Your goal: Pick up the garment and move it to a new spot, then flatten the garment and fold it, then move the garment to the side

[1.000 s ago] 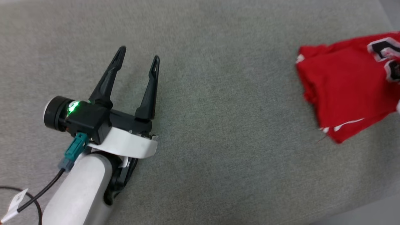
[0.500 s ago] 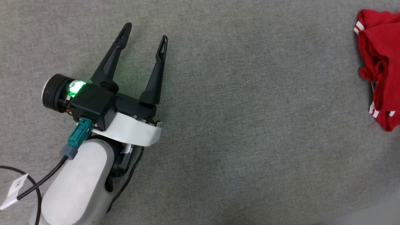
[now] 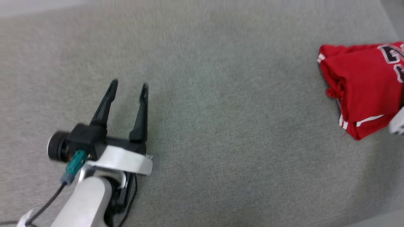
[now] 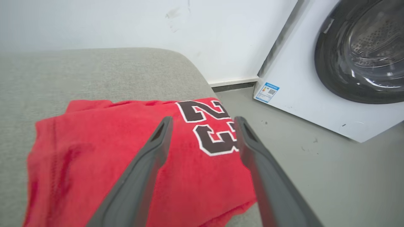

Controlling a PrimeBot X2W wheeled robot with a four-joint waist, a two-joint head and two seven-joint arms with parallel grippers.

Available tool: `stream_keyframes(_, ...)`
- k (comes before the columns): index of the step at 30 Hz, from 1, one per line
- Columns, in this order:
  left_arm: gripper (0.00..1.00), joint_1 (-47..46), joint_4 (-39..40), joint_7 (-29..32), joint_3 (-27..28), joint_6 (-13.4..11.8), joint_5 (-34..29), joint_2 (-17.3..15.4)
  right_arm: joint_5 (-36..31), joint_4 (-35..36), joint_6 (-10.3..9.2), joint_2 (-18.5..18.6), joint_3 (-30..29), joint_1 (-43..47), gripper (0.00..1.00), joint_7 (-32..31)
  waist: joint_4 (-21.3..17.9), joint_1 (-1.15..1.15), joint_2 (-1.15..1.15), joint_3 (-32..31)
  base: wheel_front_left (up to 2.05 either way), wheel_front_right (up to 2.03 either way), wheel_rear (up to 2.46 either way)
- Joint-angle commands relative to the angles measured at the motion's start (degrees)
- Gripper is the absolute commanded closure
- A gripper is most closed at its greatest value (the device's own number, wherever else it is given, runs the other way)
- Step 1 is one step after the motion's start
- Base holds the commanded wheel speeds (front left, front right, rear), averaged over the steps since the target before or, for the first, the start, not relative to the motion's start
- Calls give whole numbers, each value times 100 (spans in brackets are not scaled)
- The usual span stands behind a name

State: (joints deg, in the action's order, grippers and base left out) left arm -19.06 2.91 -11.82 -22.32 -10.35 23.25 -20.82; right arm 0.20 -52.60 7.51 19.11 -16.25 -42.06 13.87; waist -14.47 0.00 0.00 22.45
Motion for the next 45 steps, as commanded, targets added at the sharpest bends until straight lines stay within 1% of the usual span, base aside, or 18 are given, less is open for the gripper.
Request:
stream_keyframes(1, 0, 179, -24, -48, 34, -48, 56, 36, 62, 177, -4, -111, 98, 253, 0, 40, 109, 0, 0, -529, 0, 0, 0)
stream_keyframes(5, 0, 593, -82, -113, 163, -191, 195, 51, 417, 868, -4, -436, 561, 963, 0, 41, 296, 0, 0, -908, 0, 0, 0)
stream_keyframes(7, 0, 770, -112, -142, 217, -232, 259, 48, 596, 1285, -4, -542, 782, 1352, 0, -26, 415, 0, 0, -1037, 0, 0, 0)
stream_keyframes(12, 0, 1115, -187, -205, 356, -378, 353, 70, 917, 2443, -4, -860, 1118, 2155, 0, -284, 765, 0, 0, -1264, 0, 0, 0)
stream_keyframes(15, 0, 1293, -226, -236, 421, -438, 376, 73, 945, 3140, -4, -981, 1243, 2528, 0, -434, 974, 0, 0, -1434, 0, 0, 0)
stream_keyframes(19, 0, 1471, -318, -262, 508, -442, 422, 28, 911, 3966, -4, -1114, 1323, 2987, 0, -637, 1247, 0, 0, -1698, 0, 0, 0)
stream_keyframes(23, 0, 1681, -335, -289, 529, -455, 411, 0, 812, 4761, -3, -1261, 1339, 3501, 0, -904, 1399, 0, 0, -1947, 0, 0, 0)
stream_keyframes(27, 0, 1881, -377, -298, 544, -417, 455, -74, 723, 5407, -3, -1376, 1351, 4024, 0, -1187, 1431, 0, 0, -2158, 0, 0, 0)
stream_keyframes(32, 0, 2099, -438, -295, 502, -425, 477, -67, 696, 5947, -3, -1464, 1381, 4586, 0, -1474, 1388, 0, 0, -2332, 0, 0, 0)
stream_keyframes(37, 0, 2226, -442, -274, 429, -467, 480, -37, 663, 6314, -3, -1509, 1308, 4856, 0, -1673, 1340, 0, 0, -2390, 0, 0, 0)
stream_keyframes(45, 0, 2176, -469, -257, 405, -465, 518, -38, 654, 6377, -3, -1533, 1316, 4781, 0, -1729, 1319, 0, 0, -2365, 0, 0, 0)
